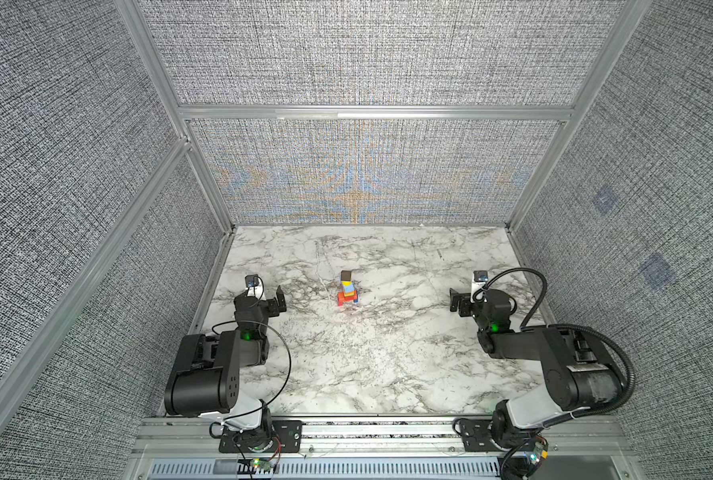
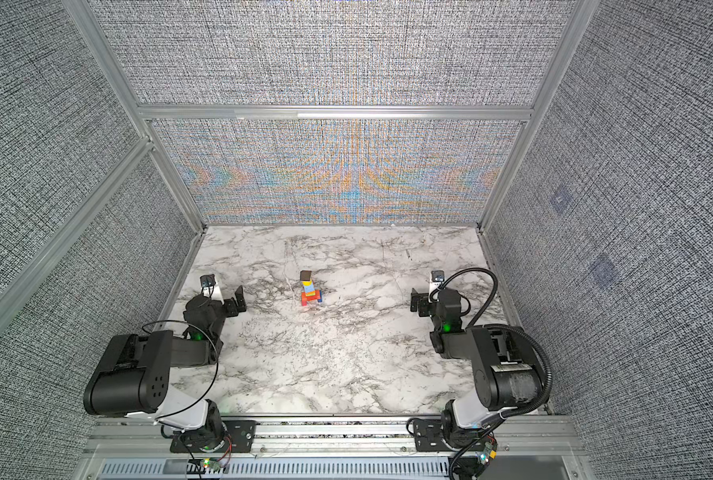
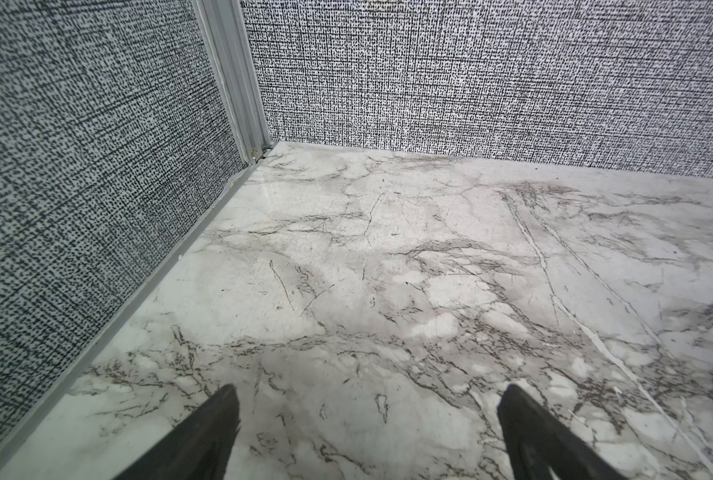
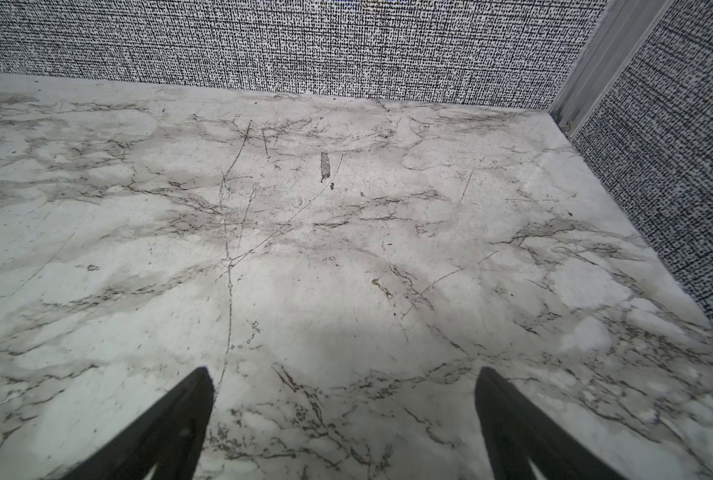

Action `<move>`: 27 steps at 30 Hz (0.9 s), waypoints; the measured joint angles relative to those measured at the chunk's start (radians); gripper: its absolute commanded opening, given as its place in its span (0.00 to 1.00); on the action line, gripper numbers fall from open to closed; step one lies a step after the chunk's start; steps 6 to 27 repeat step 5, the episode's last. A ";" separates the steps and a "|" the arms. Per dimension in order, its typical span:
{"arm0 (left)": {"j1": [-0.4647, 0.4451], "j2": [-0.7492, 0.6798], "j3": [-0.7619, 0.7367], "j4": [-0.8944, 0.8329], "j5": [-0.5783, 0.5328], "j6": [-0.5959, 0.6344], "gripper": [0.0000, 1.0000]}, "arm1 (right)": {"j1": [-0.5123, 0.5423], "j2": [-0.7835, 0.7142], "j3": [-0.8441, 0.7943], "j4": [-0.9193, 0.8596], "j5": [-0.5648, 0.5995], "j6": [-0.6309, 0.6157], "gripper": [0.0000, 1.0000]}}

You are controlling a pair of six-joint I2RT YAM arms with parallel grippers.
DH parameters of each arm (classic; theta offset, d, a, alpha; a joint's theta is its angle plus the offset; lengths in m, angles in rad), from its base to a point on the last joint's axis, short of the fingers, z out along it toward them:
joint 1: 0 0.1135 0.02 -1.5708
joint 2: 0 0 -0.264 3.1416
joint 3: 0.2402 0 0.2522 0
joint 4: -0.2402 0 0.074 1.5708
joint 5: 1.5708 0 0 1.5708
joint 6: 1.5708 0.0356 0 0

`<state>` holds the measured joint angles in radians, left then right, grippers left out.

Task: Build the wood block tower

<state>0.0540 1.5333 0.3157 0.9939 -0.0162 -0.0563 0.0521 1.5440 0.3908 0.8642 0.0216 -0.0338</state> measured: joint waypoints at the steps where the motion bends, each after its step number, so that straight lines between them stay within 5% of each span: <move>1: 0.000 0.000 0.000 0.000 0.000 0.000 0.99 | 0.000 0.000 0.000 0.000 0.000 -0.003 0.99; 27: 0.000 0.000 0.000 0.000 0.000 0.000 0.99 | 0.006 0.005 0.000 -0.001 0.001 -0.006 0.99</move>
